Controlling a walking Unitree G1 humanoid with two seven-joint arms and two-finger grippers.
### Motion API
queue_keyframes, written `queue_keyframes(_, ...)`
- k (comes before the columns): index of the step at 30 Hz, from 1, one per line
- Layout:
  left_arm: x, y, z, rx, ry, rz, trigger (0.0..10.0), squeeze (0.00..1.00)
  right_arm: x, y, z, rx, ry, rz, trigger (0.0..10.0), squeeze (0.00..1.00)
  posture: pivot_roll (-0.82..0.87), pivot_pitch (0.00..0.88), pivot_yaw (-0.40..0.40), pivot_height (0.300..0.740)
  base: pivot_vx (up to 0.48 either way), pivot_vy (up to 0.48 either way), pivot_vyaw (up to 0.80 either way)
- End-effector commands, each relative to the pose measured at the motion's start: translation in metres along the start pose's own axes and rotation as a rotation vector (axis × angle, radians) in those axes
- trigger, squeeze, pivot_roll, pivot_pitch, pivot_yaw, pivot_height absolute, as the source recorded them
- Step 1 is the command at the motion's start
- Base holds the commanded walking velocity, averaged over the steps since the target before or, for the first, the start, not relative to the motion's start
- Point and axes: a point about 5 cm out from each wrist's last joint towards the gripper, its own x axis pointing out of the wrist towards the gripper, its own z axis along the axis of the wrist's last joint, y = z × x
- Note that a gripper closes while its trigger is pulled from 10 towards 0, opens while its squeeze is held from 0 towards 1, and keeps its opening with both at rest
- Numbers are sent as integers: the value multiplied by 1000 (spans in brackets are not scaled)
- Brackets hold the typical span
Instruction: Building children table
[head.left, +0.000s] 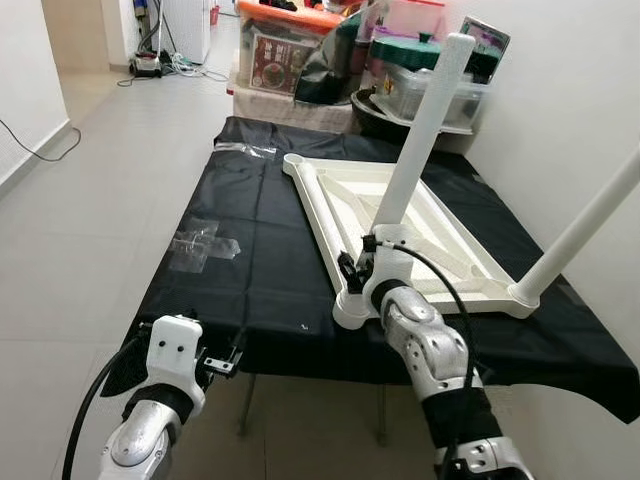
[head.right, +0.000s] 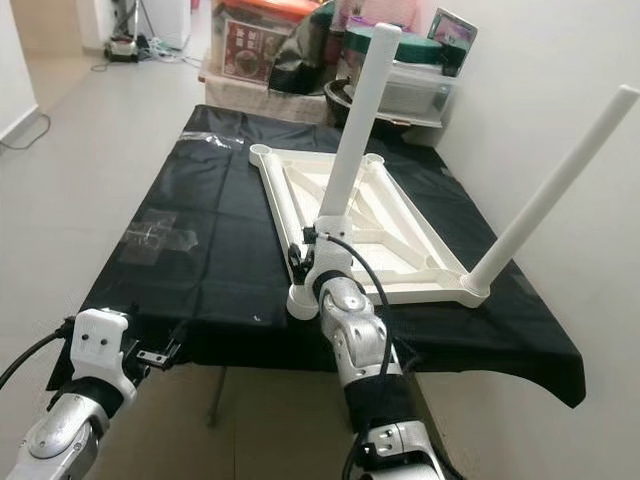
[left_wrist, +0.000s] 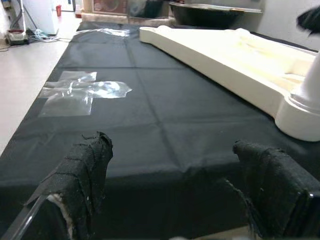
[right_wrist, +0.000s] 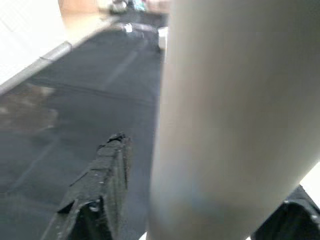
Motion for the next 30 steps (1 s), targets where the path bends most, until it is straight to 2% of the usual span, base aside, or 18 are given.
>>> queue_keyframes(1, 1, -1, -1, -1, 6, -8, 10000, 0, 1, 4, 24, 0, -98, 141, 10000, 0, 175, 0, -186, 740, 0, 0, 0)
queue_keyframes(2, 1, -1, -1, -1, 3, -8, 10000, 0, -1, 0, 38, -36, -161, 292, 10000, 0, 179, 0, -197, 740, 0, 0, 0)
queue_keyframes(3, 1, -1, -1, -1, 3, -8, 10000, 0, -1, 0, 38, -36, -161, 292, 10000, 0, 179, 0, -197, 740, 0, 0, 0)
queue_keyframes(5, 2, -1, -1, -2, -1, -7, 10000, 0, -6, -7, 50, -109, -213, 489, 10000, 0, 182, 0, -200, 740, 0, 0, 0)
queue_keyframes(6, 2, -1, -1, -2, -1, -7, 10000, 0, -6, -7, 50, -109, -213, 489, 10000, 0, 182, 0, -200, 740, 0, 0, 0)
queue_keyframes(7, 3, -1, 0, -3, -6, -4, 10000, 0, -10, -12, 43, -182, -189, 662, 10000, 0, 190, 0, -203, 740, 0, 0, 0)
queue_keyframes(10, 4, -2, 1, -2, -7, -4, 10000, 0, -12, -12, 38, -202, -169, 734, 10000, 0, 193, 0, -205, 740, 0, 0, 0)
queue_keyframes(13, 5, -3, 1, -2, -8, -7, 10000, 0, -11, -3, 13, -272, -61, 872, 10000, 0, 193, 0, -205, 740, 0, 0, 0)
queue_keyframes(16, 5, -3, 1, -1, -9, -7, 10000, 0, -4, 3, 5, -282, -6, 885, 9412, 0, 198, 0, -210, 740, 0, 0, 0)
queue_keyframes(18, 5, -2, 2, 1, -12, 1, 10000, 0, 15, 2, 11, -249, -24, 722, 0, 0, 216, 0, -223, 740, 0, 0, 0)
queue_keyframes(21, 5, -1, 3, 2, -13, 6, 10000, 0, 27, 0, 17, -215, -51, 596, 0, 0, 216, 0, -223, 740, 0, 0, 0)
queue_keyframes(22, 4, -1, 3, 2, -13, 7, 10000, 0, 33, -8, 18, -192, -32, 453, 0, 0, 214, 0, -222, 740, 0, 0, 0)
queue_keyframes(25, 3, -1, 3, 3, -13, 8, 10000, 0, 36, -13, 17, -181, -15, 364, 0, 0, 214, 0, -222, 740, 0, 0, 0)
queue_keyframes(26, 2, -1, 2, 3, -11, 7, 10000, 0, 38, -32, 14, -98, 6, 89, 0, 0, 206, 0, -216, 740, 0, 0, 0)
queue_keyframes(27, 2, -1, 2, 3, -11, 7, 10000, 0, 38, -32, 14, -98, 6, 89, 0, 0, 206, 0, -216, 740, 0, 0, 0)
queue_keyframes(28, 1, -1, 2, 4, -8, 5, 10000, 0, 34, -49, 3, -15, 50, -162, 0, 0, 204, 0, -213, 740, 0, 0, 0)
queue_keyframes(29, 1, -2, 1, 4, -6, 1, 10000, 0, 25, -54, -10, 34, 86, -314, 0, 0, 199, 0, -208, 740, 0, 0, 0)
queue_keyframes(30, 1, -2, 1, 4, -6, 1, 10000, 0, 25, -54, -10, 34, 86, -314, 0, 0, 199, 0, -208, 740, 0, 0, 0)
